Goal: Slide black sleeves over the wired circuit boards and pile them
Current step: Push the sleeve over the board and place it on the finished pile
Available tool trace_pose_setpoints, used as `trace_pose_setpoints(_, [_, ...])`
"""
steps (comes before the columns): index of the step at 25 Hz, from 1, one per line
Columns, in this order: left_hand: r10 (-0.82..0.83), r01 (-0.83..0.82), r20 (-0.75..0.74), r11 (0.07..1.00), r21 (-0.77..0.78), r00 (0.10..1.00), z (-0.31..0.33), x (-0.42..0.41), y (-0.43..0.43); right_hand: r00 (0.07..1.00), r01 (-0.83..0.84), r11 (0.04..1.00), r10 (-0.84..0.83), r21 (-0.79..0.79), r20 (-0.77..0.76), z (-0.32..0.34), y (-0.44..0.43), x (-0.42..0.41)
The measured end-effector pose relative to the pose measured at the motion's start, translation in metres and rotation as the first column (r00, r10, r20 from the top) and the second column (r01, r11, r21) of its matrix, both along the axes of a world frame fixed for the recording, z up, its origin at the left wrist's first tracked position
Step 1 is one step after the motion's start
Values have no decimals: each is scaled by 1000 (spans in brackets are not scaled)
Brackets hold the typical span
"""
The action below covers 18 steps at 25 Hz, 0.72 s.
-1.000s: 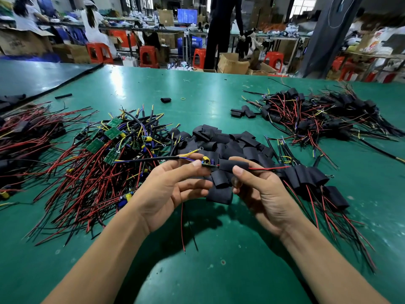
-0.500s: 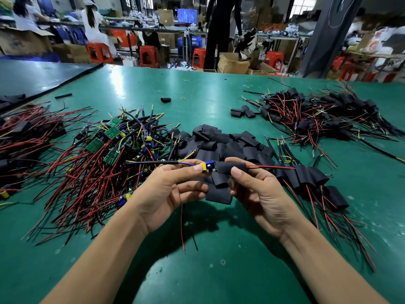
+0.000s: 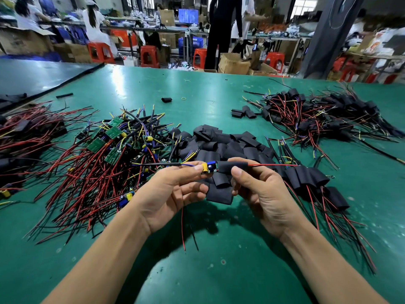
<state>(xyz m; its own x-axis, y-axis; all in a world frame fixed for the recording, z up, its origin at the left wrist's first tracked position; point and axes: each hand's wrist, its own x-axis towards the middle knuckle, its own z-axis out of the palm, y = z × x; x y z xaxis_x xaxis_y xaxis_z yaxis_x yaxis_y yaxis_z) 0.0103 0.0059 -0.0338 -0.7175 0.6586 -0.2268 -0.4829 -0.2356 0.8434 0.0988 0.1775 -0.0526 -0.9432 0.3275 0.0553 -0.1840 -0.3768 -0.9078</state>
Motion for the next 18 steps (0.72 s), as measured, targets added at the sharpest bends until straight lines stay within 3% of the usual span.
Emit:
trace_pose_setpoints(5, [6,-6,-13,999,37,1000,-1,-1,1,1000,-16,994,16,-105,-8,0,-10,-1])
trace_pose_setpoints(18, [-6,7,-61,1000,29,998,-4,7,9,988,136,988,-141,-70,-63,-1,-12,-2])
